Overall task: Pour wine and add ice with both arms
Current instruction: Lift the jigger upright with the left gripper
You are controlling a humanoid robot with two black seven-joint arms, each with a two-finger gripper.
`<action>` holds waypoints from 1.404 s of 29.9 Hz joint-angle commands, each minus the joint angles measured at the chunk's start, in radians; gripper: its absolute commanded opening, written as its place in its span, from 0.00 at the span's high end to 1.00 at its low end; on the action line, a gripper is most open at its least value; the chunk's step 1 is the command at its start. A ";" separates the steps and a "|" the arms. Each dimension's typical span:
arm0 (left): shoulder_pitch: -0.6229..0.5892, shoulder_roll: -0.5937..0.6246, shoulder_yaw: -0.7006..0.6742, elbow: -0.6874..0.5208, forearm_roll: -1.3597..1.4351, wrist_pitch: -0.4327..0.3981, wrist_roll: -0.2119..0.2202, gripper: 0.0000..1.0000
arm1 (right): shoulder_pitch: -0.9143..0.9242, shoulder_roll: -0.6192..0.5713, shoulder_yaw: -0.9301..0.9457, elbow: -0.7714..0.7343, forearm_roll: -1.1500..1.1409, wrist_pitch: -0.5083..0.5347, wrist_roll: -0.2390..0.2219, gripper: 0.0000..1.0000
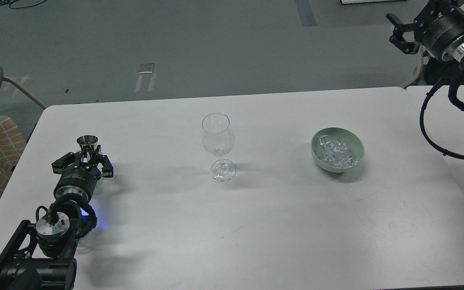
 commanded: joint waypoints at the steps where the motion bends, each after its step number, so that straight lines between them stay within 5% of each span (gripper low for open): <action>1: -0.002 0.000 -0.017 -0.006 -0.015 0.000 0.000 0.75 | 0.000 -0.004 0.000 0.001 0.000 0.000 0.000 0.00; 28: 0.002 0.011 -0.063 -0.248 -0.041 0.001 -0.045 0.88 | 0.000 -0.026 0.000 0.005 0.000 0.000 0.000 0.00; 33: 0.005 0.029 -0.056 -0.290 -0.043 0.000 -0.025 0.97 | 0.000 -0.026 0.000 0.005 0.000 0.002 0.000 0.00; 42: -0.010 0.026 -0.051 -0.406 -0.044 0.049 0.060 1.00 | -0.003 -0.030 0.000 0.007 0.000 0.003 0.001 0.00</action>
